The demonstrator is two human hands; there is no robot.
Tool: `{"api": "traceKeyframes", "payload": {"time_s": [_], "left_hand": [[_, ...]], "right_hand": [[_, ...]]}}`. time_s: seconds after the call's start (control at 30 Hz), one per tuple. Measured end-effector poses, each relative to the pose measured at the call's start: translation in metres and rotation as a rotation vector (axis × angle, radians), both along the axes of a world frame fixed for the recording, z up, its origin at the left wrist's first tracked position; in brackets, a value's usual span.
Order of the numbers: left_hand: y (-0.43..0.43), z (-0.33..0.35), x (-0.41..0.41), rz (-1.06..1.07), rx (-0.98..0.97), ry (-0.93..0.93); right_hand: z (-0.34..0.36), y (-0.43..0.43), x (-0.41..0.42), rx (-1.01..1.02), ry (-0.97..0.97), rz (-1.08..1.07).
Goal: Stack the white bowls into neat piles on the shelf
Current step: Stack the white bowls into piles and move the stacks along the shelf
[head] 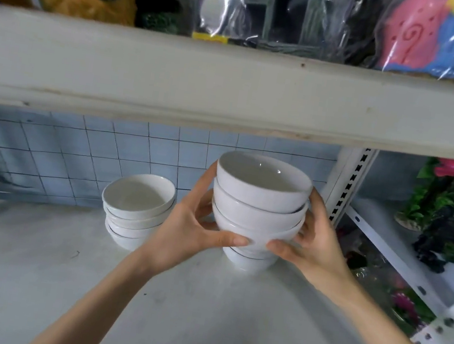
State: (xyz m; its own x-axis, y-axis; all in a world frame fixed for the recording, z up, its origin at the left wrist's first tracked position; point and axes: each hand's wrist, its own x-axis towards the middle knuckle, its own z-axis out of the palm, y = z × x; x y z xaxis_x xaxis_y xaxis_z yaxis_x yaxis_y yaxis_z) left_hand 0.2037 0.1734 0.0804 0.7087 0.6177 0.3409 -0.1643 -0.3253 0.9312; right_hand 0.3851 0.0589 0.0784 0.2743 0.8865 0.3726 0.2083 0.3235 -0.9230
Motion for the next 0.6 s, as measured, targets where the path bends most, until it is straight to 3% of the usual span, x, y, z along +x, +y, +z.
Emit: {"api": "traceKeyframes", "payload": {"time_s": [0.6], "left_hand": [[-0.156,0.007,-0.063,0.191,-0.044,-0.053]], "right_hand": [[0.013,-0.128,-0.053,0.006,-0.007,0.128]]}}
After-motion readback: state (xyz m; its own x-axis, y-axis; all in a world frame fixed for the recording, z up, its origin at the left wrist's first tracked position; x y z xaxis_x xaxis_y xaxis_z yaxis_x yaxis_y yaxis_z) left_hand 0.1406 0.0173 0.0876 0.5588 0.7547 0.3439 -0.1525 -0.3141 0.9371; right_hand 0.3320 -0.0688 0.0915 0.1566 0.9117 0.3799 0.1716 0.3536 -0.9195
